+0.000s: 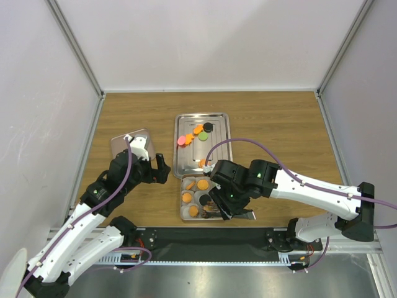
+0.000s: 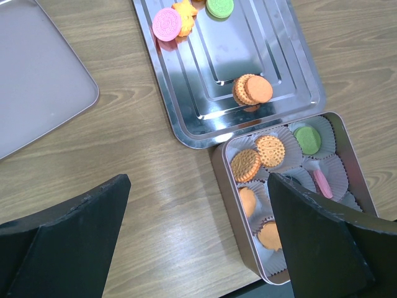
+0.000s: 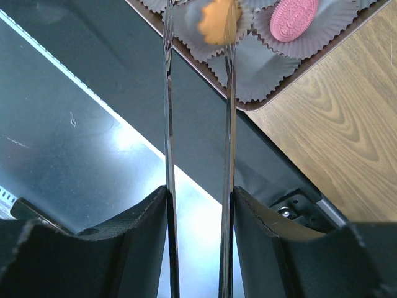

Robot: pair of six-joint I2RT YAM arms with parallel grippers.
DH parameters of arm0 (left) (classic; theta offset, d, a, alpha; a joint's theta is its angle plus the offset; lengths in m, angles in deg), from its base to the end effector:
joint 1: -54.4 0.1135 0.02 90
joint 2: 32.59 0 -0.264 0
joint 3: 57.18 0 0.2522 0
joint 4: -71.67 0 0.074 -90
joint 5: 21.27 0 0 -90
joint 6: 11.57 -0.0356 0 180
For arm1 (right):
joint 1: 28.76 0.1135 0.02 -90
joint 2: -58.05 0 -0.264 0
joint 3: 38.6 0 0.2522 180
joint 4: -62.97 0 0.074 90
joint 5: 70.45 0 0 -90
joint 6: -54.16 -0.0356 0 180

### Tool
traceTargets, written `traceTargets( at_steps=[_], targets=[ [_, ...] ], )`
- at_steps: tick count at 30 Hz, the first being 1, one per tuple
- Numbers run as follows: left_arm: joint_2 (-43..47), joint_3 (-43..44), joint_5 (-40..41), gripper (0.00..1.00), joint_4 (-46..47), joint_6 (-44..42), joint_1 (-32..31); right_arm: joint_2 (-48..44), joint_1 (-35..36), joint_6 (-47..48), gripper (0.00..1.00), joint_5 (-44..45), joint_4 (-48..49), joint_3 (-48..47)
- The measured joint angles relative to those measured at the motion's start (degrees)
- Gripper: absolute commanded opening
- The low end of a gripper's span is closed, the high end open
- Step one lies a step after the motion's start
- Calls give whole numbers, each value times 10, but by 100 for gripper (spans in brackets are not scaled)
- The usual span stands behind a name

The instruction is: Pack the cookies

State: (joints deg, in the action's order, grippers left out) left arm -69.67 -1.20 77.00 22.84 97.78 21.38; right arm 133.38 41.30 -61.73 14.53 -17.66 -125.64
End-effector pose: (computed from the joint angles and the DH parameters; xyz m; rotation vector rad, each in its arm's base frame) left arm 0.1224 -0.0734 0.2999 0.1636 2.1063 -0.4016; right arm 0.0787 0.2262 0.3179 -1.1199 2.6966 0.4893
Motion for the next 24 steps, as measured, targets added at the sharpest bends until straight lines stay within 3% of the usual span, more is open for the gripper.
traceTargets(
  at_steps=[13,20,24],
  targets=[
    [0,0,0,100,0,0,0,0,-20,5,45,11,-12,-27],
    [0,0,0,100,0,0,0,13,-107,42,46,47,6,-129],
    [0,0,0,100,0,0,0,74,-159,72,47,78,36,-170]
  ],
)
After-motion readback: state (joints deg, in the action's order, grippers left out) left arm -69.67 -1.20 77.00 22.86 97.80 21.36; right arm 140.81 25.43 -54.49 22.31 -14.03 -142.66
